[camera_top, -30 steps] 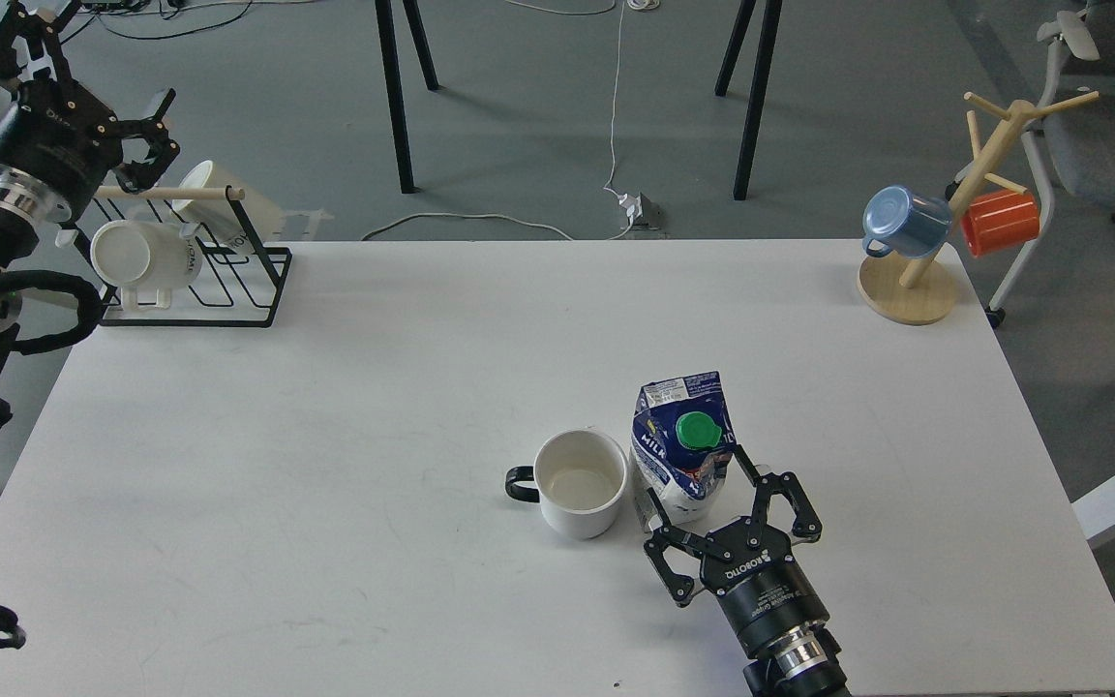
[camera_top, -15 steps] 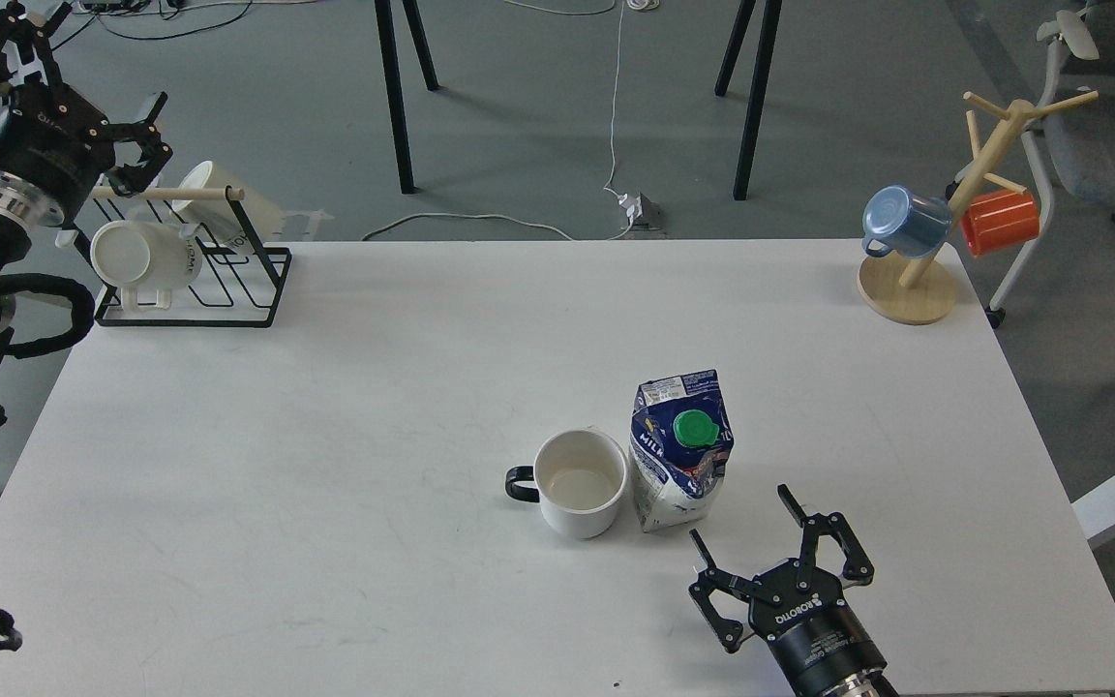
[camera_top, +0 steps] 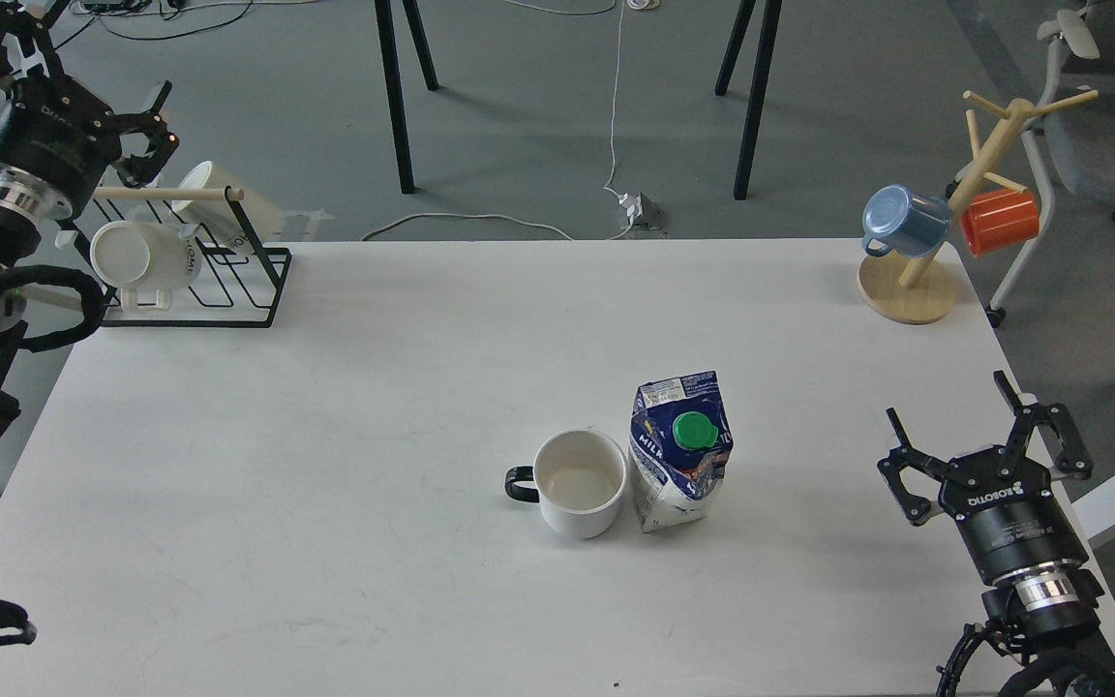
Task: Place cup and milk with both arms
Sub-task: 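Open the right gripper and pull it back from the carton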
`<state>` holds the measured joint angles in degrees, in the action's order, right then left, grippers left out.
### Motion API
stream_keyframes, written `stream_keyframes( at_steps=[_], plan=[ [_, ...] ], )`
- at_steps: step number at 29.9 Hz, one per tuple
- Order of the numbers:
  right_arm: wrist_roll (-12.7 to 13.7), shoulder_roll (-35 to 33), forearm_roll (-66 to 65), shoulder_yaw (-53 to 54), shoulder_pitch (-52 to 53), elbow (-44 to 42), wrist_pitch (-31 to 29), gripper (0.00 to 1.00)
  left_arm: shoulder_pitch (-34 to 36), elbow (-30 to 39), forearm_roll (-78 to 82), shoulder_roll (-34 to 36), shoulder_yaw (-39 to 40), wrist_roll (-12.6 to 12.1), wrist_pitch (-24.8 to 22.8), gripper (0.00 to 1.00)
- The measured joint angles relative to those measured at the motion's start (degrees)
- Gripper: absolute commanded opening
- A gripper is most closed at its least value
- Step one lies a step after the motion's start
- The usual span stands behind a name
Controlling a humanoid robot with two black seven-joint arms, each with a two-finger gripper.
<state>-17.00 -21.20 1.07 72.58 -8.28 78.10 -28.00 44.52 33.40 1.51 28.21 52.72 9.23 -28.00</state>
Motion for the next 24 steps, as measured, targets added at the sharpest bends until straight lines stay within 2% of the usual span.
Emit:
stream_keyframes(
  at_steps=[8, 12, 19, 24],
  plan=[
    [0.24, -0.97, 0.75, -0.23, 18.98, -6.96, 0.00, 0.98, -1.07, -0.51, -7.64, -2.02, -0.14, -0.08, 0.00, 0.99],
    [0.65, -1.21, 0.32, -2.36, 29.38, -15.40, 0.00, 0.98, -2.34, -0.63, -8.45, -2.35, -0.13, -0.07, 0.00, 0.99],
    [0.62, -0.31, 0.20, -8.16, 45.09, -36.17, 0.00, 0.98, -4.06, -0.22, -11.83, -3.15, 0.71, 0.03, 0.00, 0.99],
    [0.37, 0.10, 0.47, -9.99, 48.36, -39.22, 0.00, 0.98, -4.17, -0.18, -12.37, -4.43, 1.56, 0.20, 0.00, 0.99]
  ],
)
